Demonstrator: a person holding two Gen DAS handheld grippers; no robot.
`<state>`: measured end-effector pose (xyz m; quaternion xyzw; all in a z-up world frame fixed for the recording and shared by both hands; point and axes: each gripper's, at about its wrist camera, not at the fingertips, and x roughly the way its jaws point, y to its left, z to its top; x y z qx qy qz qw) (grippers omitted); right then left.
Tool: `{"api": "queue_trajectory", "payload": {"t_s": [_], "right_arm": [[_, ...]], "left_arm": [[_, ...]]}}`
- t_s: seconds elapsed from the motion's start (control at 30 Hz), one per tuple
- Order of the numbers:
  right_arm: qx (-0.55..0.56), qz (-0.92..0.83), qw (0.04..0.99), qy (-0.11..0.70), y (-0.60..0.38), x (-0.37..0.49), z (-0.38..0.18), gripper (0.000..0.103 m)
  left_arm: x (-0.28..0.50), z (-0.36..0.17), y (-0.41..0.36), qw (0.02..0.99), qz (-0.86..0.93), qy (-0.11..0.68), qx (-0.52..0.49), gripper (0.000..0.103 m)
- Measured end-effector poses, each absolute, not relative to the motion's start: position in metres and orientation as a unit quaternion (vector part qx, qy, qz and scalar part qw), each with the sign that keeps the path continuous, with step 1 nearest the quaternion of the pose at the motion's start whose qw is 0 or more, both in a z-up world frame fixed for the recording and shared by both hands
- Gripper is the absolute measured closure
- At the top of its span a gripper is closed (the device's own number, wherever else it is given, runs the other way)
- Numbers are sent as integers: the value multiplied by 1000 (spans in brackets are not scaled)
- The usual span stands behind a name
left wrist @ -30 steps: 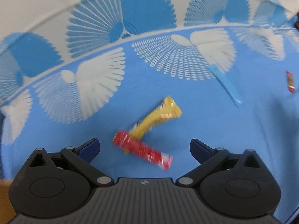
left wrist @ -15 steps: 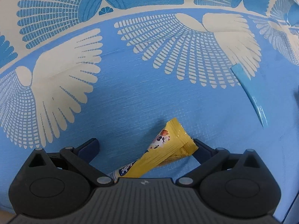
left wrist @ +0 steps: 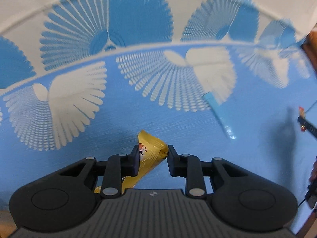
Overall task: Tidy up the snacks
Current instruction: 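Grasp the red-gold candy with the right tool while the left tool grasps the yellow wrapper, then carry the red-gold candy and yellow wrapper in both tools toward the box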
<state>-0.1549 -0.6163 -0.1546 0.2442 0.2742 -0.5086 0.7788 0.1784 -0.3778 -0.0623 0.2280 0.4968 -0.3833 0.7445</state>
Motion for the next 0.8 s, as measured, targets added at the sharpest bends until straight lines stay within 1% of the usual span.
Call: {"api": "queue_trajectory", "payload": {"t_s": [0.23,0.43,0.53,0.67,0.8], "right_arm": [[260,-461,822,212,-534,-200,-78,82],[256,-383,869,178,-435,-224,-7,82],[250,-335,893,169,-382,-232,22,82],[242,-274,916,165,-309,-240,48,82],[245,-206,930,182,-239,-242,56,82]], "left_arm": [[130,26,-320,752,-427,471,173,72],[73,103,-239,767,-450,437,133,72],[46,131,-192,776,-449,426,123,72],[14,153,-122,787,-435,422,119,72],[-16,155,-50,804,-394,424,135,72]]}}
